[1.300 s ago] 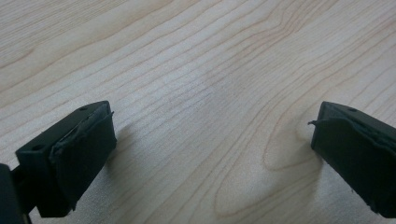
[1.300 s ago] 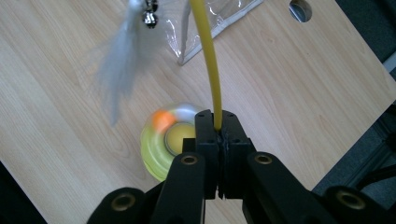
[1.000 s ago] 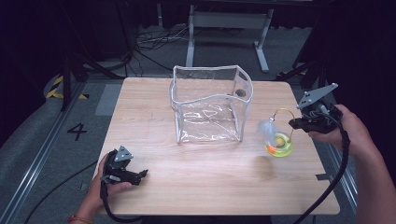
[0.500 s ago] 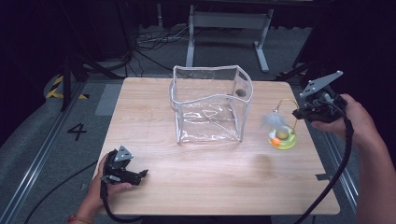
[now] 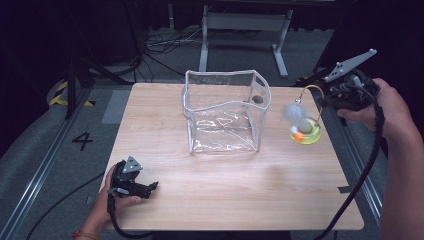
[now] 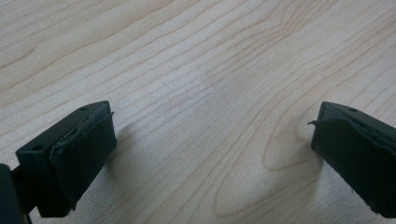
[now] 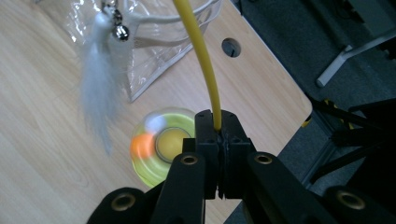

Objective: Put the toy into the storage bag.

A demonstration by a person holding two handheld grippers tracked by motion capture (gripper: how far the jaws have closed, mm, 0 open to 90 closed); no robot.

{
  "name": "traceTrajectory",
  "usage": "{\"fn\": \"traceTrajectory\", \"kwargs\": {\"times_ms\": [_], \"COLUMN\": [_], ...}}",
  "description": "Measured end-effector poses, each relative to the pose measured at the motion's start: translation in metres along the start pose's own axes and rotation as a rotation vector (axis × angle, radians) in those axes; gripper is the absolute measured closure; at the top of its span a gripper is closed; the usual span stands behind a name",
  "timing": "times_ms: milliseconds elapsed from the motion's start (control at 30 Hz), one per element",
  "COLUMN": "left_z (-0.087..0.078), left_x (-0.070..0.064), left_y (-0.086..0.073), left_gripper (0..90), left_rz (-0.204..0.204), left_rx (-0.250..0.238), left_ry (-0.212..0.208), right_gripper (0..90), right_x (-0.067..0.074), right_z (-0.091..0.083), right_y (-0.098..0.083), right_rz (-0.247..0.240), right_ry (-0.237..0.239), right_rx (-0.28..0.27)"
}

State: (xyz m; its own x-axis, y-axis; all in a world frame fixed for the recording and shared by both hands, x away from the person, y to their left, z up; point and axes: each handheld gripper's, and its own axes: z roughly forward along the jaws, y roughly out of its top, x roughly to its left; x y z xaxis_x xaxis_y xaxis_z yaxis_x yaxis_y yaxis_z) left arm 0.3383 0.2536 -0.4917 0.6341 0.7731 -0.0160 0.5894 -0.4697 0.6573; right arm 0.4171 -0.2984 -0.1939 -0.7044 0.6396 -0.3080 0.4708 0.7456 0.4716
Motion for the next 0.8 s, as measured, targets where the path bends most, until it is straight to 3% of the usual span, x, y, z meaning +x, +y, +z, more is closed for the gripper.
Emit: {"fn": "traceTrajectory", "kwargs": {"times_ms": [200,500,800], "left_z": [0.000,0.000,0.000], "left_x": [0.000,0.000,0.000], "left_y": [0.000,0.000,0.000], "left_gripper": [0.2,0.2,0.2], "left_rz": [0.005,0.005,-0.006], "left_rx": [-0.001,-0.001,-0.003], "left_ry": [0.002,0.002,-0.002], "right_gripper": [88.7,88.6,88.7], "right_x": [-0.010,-0.022,-0.029], "right_z": [-0.013,-0.034,-0.030], "right_y": [0.020,0.047,0.070], "right_rz": [0.001,-0.005,-0.014], "right_ry": [-0.043,-0.070,-0.068], "right_rx": [-0.011,-0.030,-0.036]}}
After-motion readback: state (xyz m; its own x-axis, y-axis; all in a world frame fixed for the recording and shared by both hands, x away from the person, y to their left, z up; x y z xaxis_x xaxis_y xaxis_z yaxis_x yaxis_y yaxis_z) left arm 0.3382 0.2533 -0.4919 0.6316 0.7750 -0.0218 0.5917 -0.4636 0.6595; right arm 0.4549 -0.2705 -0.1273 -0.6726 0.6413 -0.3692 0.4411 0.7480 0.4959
